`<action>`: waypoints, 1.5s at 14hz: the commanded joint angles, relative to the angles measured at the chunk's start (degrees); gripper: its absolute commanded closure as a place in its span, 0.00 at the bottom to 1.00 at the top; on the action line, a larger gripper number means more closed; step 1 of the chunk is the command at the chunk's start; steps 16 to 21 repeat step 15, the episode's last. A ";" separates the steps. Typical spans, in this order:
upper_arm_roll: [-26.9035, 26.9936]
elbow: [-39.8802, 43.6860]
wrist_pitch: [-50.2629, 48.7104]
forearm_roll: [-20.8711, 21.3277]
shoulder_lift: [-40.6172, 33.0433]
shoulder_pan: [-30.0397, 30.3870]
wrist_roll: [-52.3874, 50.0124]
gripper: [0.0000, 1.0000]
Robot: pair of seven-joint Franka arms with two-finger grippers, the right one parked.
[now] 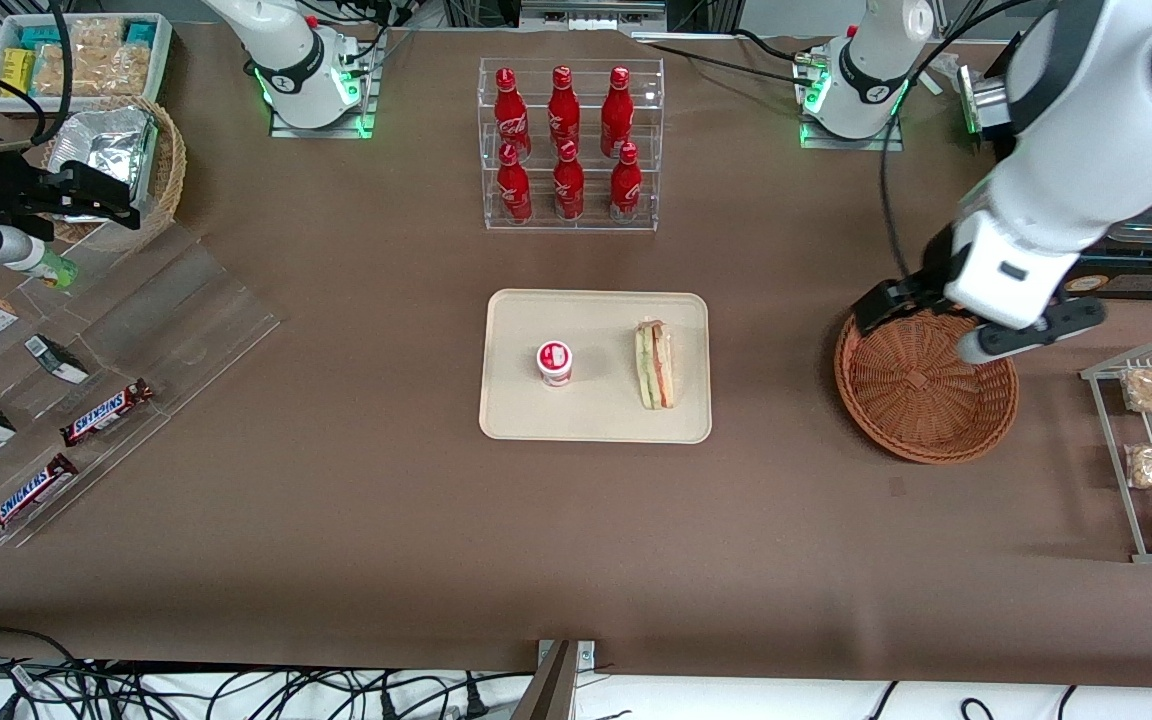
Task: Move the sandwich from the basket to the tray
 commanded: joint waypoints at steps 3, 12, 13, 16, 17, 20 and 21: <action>9.83 -0.69 -7.67 -3.38 -5.05 -2.54 16.86 0.00; 13.98 -0.07 -11.81 0.30 -6.99 -3.68 30.34 0.00; 13.98 -0.07 -11.81 1.44 -7.16 -3.68 30.52 0.00; 13.89 -0.07 -11.64 3.46 -7.16 -3.77 31.66 0.00; 13.89 -0.07 -11.64 3.46 -7.16 -3.77 31.66 0.00; 13.89 -0.07 -11.64 3.46 -7.16 -3.77 31.66 0.00; 13.89 -0.07 -11.64 3.46 -7.16 -3.77 31.66 0.00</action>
